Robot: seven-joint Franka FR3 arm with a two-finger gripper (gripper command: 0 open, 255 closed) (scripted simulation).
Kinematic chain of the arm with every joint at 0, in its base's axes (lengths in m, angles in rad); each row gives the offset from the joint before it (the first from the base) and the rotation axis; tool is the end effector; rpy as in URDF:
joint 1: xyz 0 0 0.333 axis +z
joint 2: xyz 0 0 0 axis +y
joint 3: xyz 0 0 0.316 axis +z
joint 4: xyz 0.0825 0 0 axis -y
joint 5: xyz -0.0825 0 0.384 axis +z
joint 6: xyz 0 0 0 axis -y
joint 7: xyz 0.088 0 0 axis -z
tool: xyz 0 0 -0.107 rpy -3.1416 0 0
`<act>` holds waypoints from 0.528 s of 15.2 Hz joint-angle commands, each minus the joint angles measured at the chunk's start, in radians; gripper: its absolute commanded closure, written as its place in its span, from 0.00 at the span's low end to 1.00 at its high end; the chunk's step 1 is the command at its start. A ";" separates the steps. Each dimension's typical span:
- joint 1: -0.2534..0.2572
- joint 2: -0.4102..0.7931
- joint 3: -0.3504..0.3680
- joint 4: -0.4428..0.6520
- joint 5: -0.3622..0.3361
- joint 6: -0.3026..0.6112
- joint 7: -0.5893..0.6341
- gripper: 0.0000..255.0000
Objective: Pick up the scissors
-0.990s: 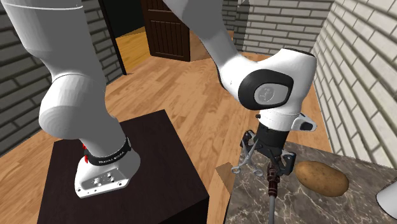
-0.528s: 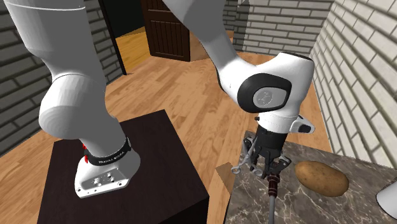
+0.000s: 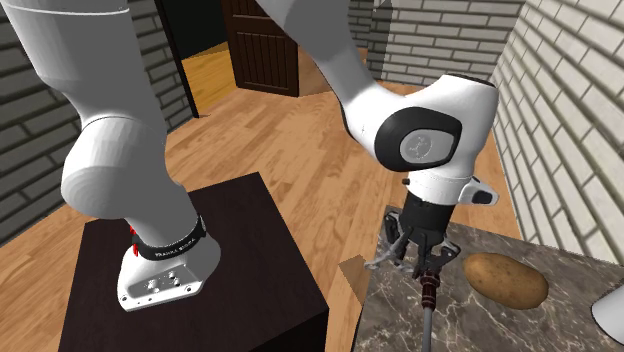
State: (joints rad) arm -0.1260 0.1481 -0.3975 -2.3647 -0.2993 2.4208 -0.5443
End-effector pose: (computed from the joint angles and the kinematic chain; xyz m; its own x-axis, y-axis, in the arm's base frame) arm 0.4310 -0.2527 0.2627 0.9482 0.2330 -0.2160 0.2660 -0.9539 0.1386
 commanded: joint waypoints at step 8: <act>0.008 -0.101 -0.002 0.025 -0.017 -0.123 -0.008 1.00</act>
State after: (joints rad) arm -0.1195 0.0611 -0.4002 -2.3425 -0.3138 2.3149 -0.5529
